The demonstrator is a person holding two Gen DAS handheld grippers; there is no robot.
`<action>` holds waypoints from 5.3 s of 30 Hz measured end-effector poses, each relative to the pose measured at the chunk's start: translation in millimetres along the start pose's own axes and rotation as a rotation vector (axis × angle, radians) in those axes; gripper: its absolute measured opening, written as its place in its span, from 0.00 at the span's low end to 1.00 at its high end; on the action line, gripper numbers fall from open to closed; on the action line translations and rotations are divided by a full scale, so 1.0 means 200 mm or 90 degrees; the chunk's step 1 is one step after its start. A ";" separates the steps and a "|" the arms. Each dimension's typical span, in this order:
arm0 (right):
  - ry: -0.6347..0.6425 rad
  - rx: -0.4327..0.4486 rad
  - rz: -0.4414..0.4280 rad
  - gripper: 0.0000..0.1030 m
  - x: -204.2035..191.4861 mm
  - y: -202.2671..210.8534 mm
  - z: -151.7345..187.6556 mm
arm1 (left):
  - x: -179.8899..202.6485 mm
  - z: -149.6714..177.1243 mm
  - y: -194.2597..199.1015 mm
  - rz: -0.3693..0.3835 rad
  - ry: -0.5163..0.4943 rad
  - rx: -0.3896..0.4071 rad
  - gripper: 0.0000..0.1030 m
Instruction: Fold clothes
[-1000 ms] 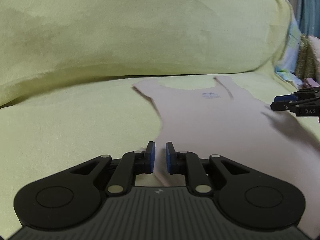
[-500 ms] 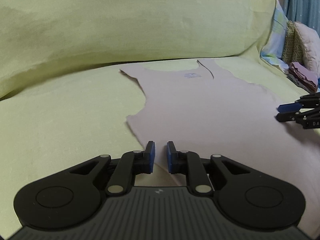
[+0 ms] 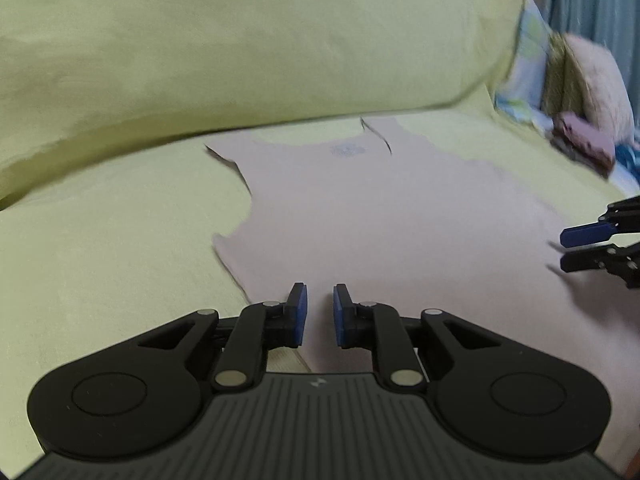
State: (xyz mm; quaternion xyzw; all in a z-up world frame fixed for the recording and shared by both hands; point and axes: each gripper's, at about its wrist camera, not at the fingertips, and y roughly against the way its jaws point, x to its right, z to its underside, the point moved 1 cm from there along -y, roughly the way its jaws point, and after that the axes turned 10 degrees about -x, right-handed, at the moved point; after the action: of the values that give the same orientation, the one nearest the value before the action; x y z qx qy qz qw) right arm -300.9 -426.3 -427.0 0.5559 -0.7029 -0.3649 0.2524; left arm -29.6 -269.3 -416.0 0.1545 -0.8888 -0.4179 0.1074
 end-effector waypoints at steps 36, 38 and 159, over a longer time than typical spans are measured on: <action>-0.046 0.003 -0.023 0.30 -0.24 0.33 0.41 | 0.60 0.55 0.45 0.054 0.031 0.007 0.31; -0.025 -0.002 -0.035 0.29 -0.30 0.29 0.40 | 0.64 0.59 0.43 0.047 0.029 -0.005 0.31; -0.060 0.003 0.043 0.51 0.13 0.53 0.67 | 0.66 0.71 0.64 -0.054 0.073 -0.014 0.49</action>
State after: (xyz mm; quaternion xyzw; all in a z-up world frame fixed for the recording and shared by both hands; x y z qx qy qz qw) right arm -473.9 -407.7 -425.3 0.5148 -0.7333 -0.3800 0.2297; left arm -222.5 -139.1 -396.8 0.2141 -0.8694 -0.4222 0.1418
